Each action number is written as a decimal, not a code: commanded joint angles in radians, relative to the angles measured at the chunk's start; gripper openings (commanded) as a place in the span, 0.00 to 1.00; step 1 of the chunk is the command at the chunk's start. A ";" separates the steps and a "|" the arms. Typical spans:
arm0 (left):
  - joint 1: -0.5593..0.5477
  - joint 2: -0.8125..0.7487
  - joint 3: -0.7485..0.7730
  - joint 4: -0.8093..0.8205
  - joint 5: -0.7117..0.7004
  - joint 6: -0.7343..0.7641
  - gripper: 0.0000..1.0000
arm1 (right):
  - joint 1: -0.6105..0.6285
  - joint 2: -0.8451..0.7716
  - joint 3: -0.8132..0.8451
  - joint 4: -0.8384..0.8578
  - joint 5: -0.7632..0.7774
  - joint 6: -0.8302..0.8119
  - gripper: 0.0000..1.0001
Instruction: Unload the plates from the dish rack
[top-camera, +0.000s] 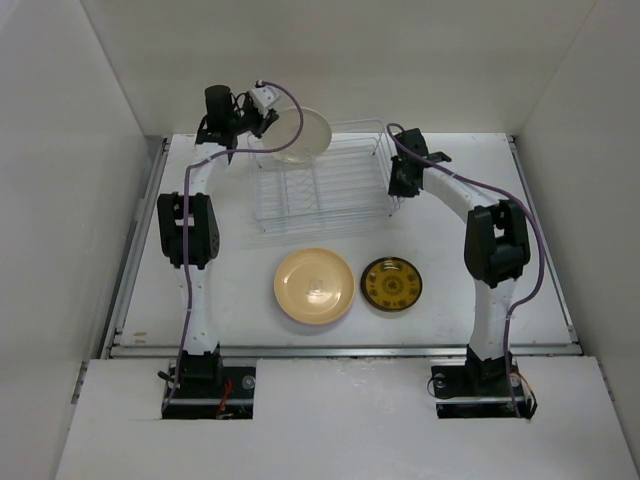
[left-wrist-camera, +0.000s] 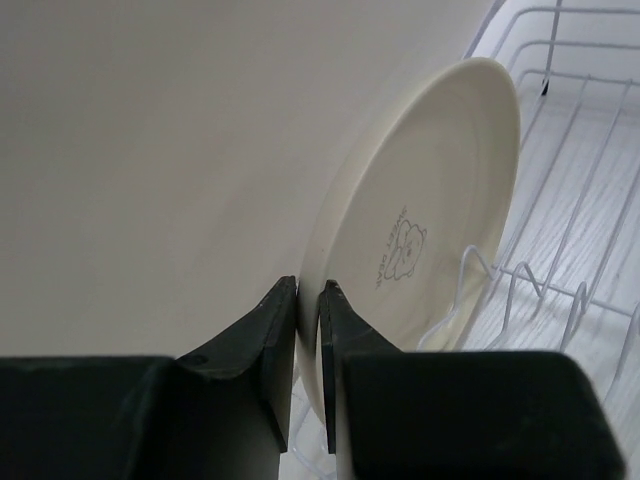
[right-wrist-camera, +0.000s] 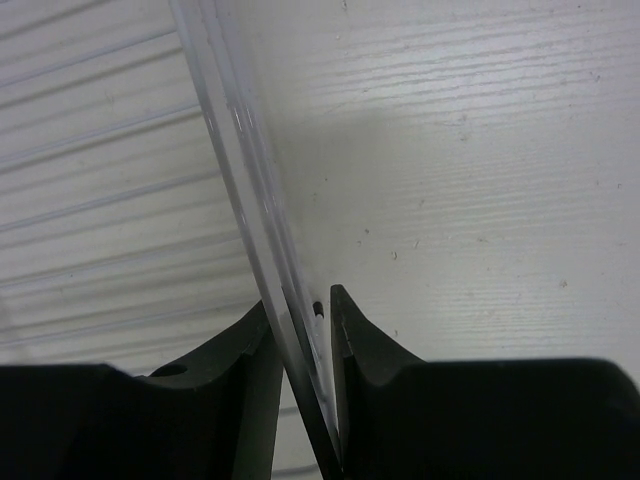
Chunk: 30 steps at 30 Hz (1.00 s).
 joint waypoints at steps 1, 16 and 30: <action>-0.014 -0.147 -0.013 -0.011 0.136 0.151 0.00 | 0.031 -0.011 0.055 0.018 0.004 0.005 0.30; -0.032 -0.236 -0.189 0.200 0.020 0.435 0.00 | 0.060 0.018 0.095 -0.022 0.042 0.005 0.27; -0.002 -0.281 -0.073 0.233 -0.161 -0.119 0.00 | 0.060 0.037 0.095 -0.032 0.051 0.014 0.26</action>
